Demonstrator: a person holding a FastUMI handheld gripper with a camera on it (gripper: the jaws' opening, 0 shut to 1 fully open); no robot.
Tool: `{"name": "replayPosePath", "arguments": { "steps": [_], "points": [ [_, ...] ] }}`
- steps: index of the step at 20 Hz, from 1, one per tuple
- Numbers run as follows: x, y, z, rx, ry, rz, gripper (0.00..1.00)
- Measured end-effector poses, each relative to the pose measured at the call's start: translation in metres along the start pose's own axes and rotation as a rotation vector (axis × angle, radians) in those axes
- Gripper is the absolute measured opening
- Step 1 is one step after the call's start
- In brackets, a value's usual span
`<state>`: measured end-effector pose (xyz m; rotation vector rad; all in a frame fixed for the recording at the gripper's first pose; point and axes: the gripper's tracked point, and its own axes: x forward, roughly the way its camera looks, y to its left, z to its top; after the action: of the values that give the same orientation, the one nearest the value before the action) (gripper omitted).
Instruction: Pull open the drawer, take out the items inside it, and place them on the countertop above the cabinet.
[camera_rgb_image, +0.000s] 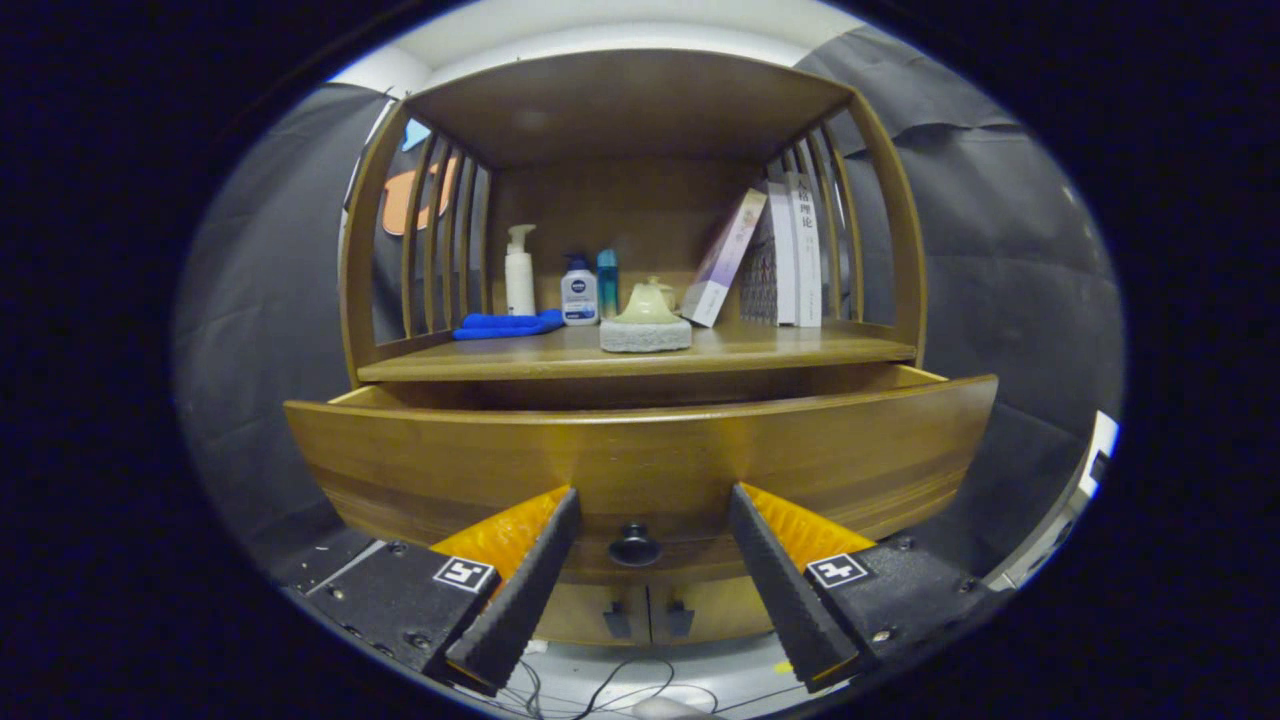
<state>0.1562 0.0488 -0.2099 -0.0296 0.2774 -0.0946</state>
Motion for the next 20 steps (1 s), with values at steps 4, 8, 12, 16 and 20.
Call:
{"name": "replayPosePath", "arguments": {
  "steps": [4, 8, 12, 16, 20],
  "points": [
    [0.028, 0.002, -0.006, -0.05, 0.012, -0.006, 0.99],
    [0.046, 0.005, -0.006, -0.071, 0.021, -0.015, 0.99],
    [0.062, 0.007, -0.006, -0.003, 0.033, 0.005, 0.99],
    [0.075, 0.007, -0.003, -0.021, 0.037, 0.005, 0.99],
    [0.079, 0.005, -0.002, -0.014, 0.041, 0.018, 0.99]
  ]
}}
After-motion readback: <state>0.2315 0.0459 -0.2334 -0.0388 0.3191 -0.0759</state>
